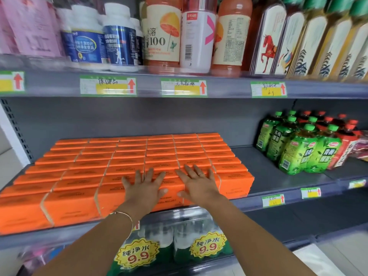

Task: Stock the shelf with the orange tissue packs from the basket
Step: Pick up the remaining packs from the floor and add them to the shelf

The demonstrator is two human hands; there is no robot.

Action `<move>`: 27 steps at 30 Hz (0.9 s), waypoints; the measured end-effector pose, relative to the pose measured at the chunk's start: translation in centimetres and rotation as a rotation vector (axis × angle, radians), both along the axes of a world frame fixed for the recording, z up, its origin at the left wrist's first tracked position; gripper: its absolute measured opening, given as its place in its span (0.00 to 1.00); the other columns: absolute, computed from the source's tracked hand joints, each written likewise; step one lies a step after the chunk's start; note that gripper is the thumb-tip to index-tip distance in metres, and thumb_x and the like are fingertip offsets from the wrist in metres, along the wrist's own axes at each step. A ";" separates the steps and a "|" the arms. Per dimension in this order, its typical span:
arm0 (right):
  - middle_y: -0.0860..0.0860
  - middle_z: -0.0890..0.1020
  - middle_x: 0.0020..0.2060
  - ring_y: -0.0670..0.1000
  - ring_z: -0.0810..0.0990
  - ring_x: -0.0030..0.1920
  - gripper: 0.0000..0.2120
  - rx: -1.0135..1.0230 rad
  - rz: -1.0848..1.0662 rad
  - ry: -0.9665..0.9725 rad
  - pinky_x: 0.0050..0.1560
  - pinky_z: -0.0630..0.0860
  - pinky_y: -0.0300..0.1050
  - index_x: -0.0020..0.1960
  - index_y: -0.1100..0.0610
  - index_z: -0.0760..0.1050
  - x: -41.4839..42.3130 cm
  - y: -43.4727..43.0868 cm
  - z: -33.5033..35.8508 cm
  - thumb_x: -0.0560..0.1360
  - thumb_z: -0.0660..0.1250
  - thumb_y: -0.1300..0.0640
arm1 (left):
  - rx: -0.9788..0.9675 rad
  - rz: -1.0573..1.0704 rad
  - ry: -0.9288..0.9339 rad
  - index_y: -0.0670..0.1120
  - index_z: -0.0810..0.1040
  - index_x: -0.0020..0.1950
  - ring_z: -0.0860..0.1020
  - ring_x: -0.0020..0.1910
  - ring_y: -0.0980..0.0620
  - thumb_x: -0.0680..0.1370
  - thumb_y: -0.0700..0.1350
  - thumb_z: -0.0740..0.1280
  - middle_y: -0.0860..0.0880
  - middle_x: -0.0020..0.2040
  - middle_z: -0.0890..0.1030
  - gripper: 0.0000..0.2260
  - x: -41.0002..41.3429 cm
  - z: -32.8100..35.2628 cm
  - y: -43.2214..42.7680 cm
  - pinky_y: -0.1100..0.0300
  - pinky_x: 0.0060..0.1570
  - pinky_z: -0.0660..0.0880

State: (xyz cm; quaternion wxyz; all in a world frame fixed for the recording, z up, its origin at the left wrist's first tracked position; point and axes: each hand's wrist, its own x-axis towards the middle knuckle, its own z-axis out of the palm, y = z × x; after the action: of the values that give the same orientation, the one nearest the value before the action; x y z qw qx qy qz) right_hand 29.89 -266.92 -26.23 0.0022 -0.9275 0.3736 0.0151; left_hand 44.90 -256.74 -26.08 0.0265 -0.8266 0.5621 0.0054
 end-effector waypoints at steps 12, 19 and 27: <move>0.47 0.45 0.78 0.52 0.42 0.78 0.32 0.053 -0.013 -0.095 0.72 0.37 0.66 0.77 0.42 0.43 -0.2 -0.5 0.9 0.77 0.44 0.32 | -0.065 -0.059 -0.021 0.58 0.44 0.77 0.46 0.77 0.47 0.77 0.67 0.39 0.50 0.79 0.48 0.30 0.2 0.8 -0.9 0.38 0.72 0.46; 0.48 0.43 0.78 0.51 0.40 0.77 0.30 0.136 -0.154 -0.081 0.73 0.37 0.63 0.78 0.49 0.45 1.8 -3.4 1.7 0.80 0.41 0.37 | -0.026 0.002 0.061 0.53 0.42 0.78 0.41 0.77 0.47 0.79 0.64 0.40 0.47 0.78 0.42 0.29 0.8 0.9 -4.7 0.41 0.74 0.43; 0.47 0.41 0.78 0.50 0.39 0.77 0.30 0.165 -0.139 -0.016 0.74 0.36 0.62 0.78 0.47 0.43 2.7 -5.6 1.2 0.79 0.42 0.36 | 0.039 0.004 0.091 0.52 0.41 0.78 0.40 0.77 0.47 0.79 0.63 0.38 0.47 0.78 0.40 0.29 0.7 0.1 -6.4 0.45 0.75 0.40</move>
State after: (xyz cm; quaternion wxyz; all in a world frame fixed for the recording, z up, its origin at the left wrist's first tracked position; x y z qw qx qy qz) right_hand 32.55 -272.52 -25.06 0.0827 -0.8961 0.4343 0.0382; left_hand 45.62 -263.14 -25.94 0.0171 -0.8260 0.5609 0.0539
